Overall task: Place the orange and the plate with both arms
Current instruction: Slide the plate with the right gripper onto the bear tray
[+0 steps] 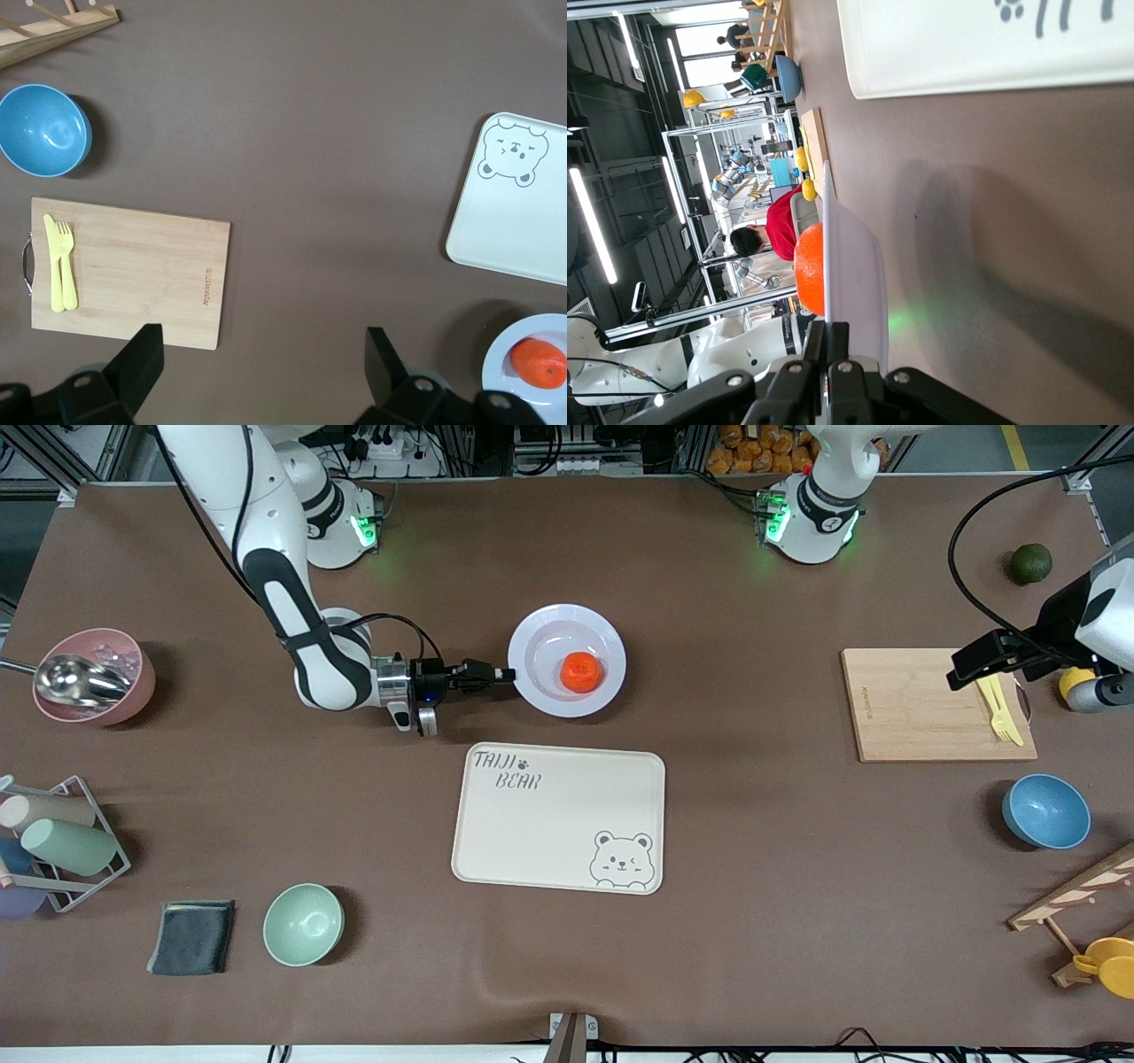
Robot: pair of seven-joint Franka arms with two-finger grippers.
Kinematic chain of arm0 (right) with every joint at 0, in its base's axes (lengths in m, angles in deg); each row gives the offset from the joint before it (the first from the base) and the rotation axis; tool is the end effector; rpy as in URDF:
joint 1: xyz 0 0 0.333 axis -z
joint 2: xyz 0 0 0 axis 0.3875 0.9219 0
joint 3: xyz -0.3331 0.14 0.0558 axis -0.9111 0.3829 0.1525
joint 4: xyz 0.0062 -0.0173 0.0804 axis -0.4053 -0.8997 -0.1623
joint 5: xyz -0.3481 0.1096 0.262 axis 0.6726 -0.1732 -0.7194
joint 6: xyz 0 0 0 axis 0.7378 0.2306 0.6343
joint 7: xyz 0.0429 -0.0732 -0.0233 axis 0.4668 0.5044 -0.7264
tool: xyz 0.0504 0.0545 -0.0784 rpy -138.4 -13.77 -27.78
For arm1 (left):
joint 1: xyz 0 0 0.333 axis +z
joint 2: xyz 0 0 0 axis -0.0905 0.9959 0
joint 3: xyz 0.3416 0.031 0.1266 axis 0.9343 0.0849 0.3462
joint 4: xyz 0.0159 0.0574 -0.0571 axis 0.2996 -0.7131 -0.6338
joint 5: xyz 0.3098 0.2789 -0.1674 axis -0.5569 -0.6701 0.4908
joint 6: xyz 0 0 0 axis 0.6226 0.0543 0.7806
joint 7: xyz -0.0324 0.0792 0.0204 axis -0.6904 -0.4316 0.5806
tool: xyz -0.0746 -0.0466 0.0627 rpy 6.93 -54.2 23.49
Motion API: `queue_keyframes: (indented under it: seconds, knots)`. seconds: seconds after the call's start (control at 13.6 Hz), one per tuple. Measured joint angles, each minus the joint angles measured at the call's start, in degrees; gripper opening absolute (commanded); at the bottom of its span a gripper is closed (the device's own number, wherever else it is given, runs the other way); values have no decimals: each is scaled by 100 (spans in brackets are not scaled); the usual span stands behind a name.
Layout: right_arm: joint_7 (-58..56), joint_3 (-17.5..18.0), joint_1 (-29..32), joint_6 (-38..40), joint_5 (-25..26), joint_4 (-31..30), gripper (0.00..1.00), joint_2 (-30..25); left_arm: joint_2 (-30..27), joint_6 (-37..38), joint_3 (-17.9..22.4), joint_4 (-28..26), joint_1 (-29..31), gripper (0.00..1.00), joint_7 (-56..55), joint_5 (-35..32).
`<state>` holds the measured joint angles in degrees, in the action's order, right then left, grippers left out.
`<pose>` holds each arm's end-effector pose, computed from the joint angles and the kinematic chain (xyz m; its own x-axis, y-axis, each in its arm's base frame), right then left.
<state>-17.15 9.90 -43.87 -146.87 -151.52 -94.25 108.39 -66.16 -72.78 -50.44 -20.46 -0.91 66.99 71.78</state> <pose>0.4594 0.2672 0.1352 0.9826 0.0996 -0.1568 -0.1335 -0.2081 -0.9690 0.6319 -0.0414 0.6665 0.9906 0.1356 -0.0200 0.1364 -0.9898 0.0418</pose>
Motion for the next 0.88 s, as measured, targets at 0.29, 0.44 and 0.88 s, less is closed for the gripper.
queue_keyframes:
  seconds: [0.29, 0.44, 0.88]
  knots:
    - [353, -12, 413, 0, -80, 304, 0, -32, 0, 0, 1, -1, 3, 100, 74, 0]
    - [570, -25, 557, -37, -201, 581, 0, -31, 2, 0, 1, -2, 3, 100, 83, 0]
    - [803, 46, 227, -1203, -689, 1489, 0, 233, 67, -27, 1, -4, 3, 100, 91, 0]
